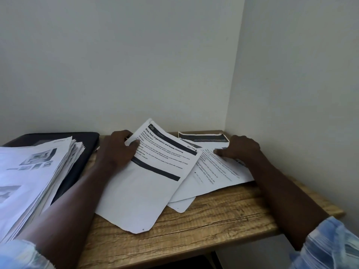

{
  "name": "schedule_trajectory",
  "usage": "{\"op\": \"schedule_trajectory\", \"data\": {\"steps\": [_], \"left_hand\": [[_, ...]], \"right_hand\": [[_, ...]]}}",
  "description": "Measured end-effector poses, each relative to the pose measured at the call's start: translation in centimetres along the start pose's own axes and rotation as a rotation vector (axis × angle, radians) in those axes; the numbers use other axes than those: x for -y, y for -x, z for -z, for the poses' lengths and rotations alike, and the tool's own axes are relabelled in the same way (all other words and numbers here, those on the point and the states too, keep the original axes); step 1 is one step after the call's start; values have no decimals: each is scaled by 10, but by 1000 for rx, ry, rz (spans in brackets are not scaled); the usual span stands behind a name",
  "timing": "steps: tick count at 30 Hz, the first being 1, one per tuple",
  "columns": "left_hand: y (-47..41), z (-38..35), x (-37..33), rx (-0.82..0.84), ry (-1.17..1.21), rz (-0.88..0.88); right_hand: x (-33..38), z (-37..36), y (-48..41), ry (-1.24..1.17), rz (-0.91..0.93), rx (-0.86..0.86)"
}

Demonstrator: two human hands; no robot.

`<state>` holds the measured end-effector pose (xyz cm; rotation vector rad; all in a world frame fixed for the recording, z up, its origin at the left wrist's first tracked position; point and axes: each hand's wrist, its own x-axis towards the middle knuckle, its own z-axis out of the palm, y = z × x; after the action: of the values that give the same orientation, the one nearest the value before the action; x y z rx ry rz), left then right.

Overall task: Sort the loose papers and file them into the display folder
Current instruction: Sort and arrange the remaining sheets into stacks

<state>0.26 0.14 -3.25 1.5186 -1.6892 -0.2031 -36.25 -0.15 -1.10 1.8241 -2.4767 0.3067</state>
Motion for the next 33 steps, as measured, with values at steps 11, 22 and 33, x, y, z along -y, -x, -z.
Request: {"op": "schedule_trajectory", "data": {"steps": [11,22,33], "left_hand": [[-3,-5,-9,88,127,-93],[4,-12,-17,273,406,-127],[-5,-2,-2,14,441,-49]], "right_hand": [[24,8,2,-1204,349,162],[41,7,16,-1504,415,268],[34,0,2,-1277,354,382]]}}
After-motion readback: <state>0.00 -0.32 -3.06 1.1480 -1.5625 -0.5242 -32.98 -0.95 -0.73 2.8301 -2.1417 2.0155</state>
